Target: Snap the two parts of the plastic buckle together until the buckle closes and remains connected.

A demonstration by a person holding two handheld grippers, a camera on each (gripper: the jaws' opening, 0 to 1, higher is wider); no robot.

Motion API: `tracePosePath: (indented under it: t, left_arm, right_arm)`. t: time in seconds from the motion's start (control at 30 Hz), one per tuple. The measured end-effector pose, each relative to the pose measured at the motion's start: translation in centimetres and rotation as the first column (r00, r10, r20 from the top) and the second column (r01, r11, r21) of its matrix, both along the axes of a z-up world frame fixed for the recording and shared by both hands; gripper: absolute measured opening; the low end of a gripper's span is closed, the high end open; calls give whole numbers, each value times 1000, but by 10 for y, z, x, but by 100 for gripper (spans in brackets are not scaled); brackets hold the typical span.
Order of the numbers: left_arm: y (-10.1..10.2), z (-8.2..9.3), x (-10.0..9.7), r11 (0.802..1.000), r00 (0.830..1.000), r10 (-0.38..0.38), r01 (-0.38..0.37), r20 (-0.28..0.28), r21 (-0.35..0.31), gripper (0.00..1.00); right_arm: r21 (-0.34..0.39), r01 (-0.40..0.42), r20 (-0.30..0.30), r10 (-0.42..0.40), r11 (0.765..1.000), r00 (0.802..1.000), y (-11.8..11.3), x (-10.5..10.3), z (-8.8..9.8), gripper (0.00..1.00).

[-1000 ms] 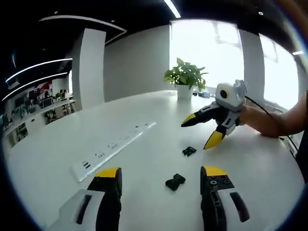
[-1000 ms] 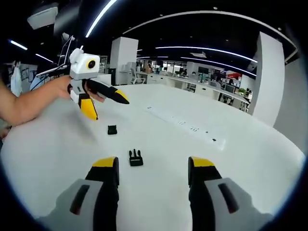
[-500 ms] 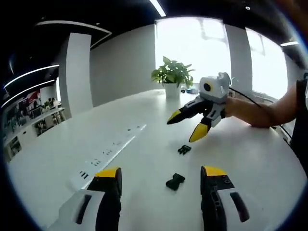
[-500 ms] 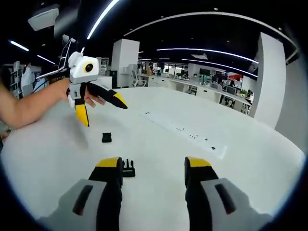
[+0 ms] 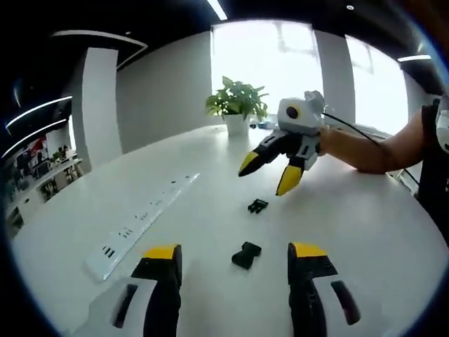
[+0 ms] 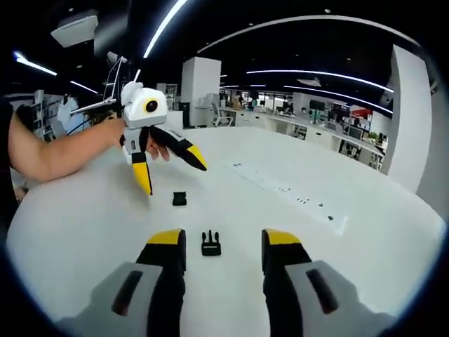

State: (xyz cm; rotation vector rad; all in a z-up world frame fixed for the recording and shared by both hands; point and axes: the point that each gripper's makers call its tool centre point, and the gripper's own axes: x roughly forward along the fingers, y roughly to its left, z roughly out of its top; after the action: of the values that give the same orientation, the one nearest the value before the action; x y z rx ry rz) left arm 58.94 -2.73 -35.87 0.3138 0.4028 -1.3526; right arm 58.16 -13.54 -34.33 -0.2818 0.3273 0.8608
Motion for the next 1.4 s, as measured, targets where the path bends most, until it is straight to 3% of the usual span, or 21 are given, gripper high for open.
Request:
tracePosePath:
  t: [0.3,0.47,0.6,0.73,0.9,1.4]
  left_arm:
    - [-5,-6,-13,998,998,-68,68,-15,16,53]
    - [-8,-3,-17,996,996,-91,91,-13,-8,50]
    - [-7,-7,-16,996,996,-90,90,-17,4,47]
    - [-6,-6,-20,996,992,-88,87,-85,-20,38]
    - [-5,-4,-15,997,995,-67,65,-71,-32,32]
    - [-7,-17,-19,998,993,-70,69,-95,-5,32]
  right_arm:
    - [-26,-43,-27,42,999,999,4,-6,-11,39]
    - [-26,-58,-47,57,998,997,6,-8,-17,37]
    - [-27,-65,-52,64,998,997,8,-8,-19,36]
    - [-33,-69,-53,68,997,996,9,-7,-22,33]
    - [-25,-66,-43,65,998,997,9,-5,-20,22]
    - [-52,-88,-39,86,995,996,13,-3,-25,19]
